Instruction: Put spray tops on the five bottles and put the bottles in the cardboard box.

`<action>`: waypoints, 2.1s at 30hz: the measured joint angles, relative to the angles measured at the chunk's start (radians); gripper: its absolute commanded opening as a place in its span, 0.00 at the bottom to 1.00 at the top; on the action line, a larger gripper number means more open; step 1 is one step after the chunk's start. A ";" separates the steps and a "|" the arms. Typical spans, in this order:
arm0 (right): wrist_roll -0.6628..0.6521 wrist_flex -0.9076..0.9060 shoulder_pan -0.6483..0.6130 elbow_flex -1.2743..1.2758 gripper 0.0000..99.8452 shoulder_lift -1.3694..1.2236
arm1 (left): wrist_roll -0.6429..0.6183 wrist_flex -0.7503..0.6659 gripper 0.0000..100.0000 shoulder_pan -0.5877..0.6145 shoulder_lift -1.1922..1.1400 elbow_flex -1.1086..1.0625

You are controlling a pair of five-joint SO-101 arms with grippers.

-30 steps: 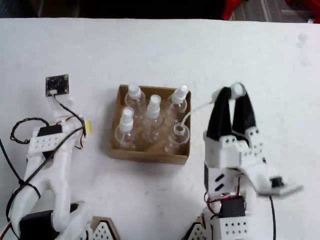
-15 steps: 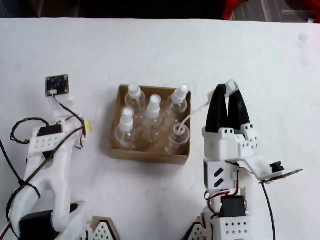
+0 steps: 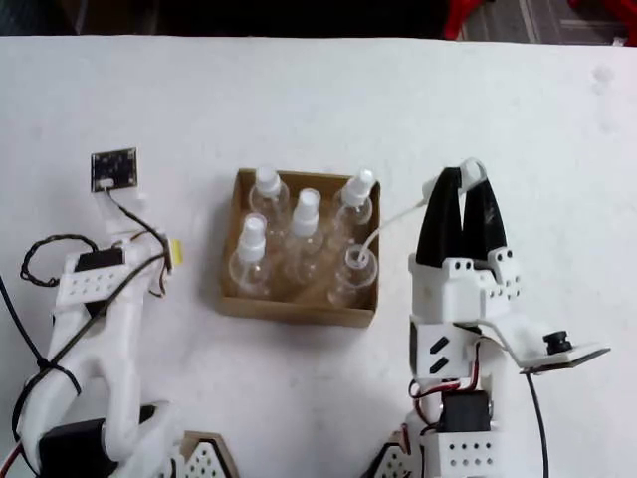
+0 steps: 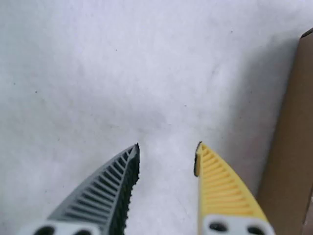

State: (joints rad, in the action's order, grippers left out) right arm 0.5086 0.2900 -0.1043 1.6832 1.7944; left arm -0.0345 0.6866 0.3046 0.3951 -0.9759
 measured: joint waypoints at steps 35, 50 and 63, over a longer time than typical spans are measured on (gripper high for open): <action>-0.025 -0.041 0.000 -0.273 0.02 -0.502 | 0.000 0.000 0.18 0.000 0.000 0.000; 0.018 0.258 0.002 -0.308 0.02 -0.769 | 0.000 0.000 0.18 0.000 0.000 0.000; 0.025 0.155 0.025 -0.236 0.02 -0.457 | 0.000 0.000 0.18 0.000 0.000 0.000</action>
State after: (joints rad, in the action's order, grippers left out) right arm 0.5332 0.4450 -0.0798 1.4469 1.3372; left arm -0.0345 0.6866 0.3046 0.3951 -0.9759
